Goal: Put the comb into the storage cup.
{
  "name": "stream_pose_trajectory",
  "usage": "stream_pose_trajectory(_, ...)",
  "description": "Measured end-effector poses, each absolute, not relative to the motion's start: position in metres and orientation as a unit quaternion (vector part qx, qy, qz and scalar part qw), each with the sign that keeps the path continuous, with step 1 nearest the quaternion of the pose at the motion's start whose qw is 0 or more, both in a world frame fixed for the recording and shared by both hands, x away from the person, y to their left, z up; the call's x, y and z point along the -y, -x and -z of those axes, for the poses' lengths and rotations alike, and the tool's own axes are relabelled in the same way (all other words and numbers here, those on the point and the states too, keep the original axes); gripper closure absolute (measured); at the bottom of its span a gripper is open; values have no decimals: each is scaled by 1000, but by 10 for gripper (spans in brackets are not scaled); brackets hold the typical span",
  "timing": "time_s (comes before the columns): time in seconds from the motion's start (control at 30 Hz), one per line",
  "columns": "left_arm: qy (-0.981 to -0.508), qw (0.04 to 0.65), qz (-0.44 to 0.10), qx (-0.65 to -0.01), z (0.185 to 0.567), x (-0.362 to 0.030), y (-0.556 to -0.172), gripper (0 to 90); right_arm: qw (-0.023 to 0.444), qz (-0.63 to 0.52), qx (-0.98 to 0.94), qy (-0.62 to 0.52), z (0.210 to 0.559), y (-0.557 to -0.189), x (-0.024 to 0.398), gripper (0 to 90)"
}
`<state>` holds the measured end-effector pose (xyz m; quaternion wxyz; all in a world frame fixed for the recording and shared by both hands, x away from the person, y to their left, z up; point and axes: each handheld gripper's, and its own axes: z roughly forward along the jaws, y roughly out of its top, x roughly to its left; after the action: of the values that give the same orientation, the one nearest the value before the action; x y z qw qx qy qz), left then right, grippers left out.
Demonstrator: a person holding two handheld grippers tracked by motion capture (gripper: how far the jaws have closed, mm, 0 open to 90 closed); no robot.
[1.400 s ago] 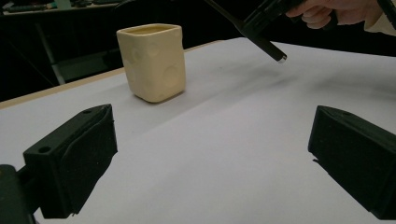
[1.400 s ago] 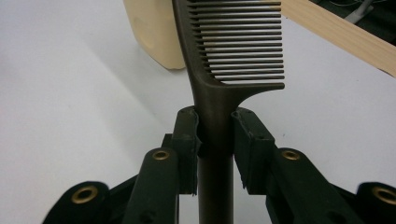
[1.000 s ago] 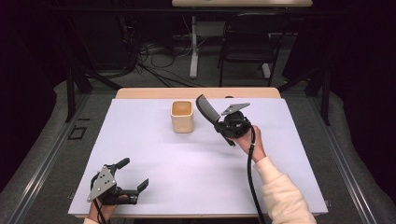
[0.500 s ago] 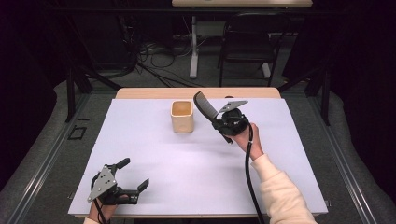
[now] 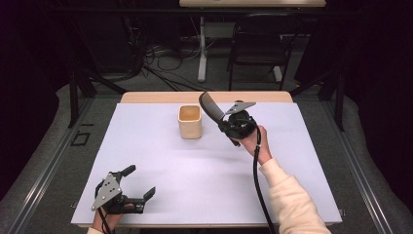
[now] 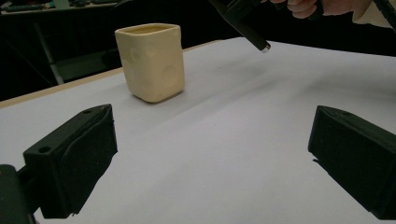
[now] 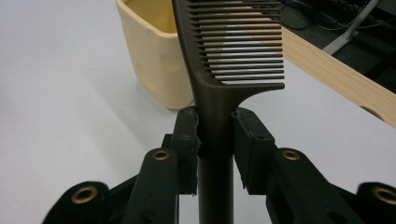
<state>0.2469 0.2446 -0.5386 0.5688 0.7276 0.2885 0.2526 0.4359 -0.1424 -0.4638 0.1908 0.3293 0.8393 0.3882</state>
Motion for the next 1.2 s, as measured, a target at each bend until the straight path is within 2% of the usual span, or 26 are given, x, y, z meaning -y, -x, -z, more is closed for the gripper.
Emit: stream_pose_trajectory(1.2,-727,569,-253,-289,539,-245,-247,11,201,-404,-832,-321,448,-445,128,712)
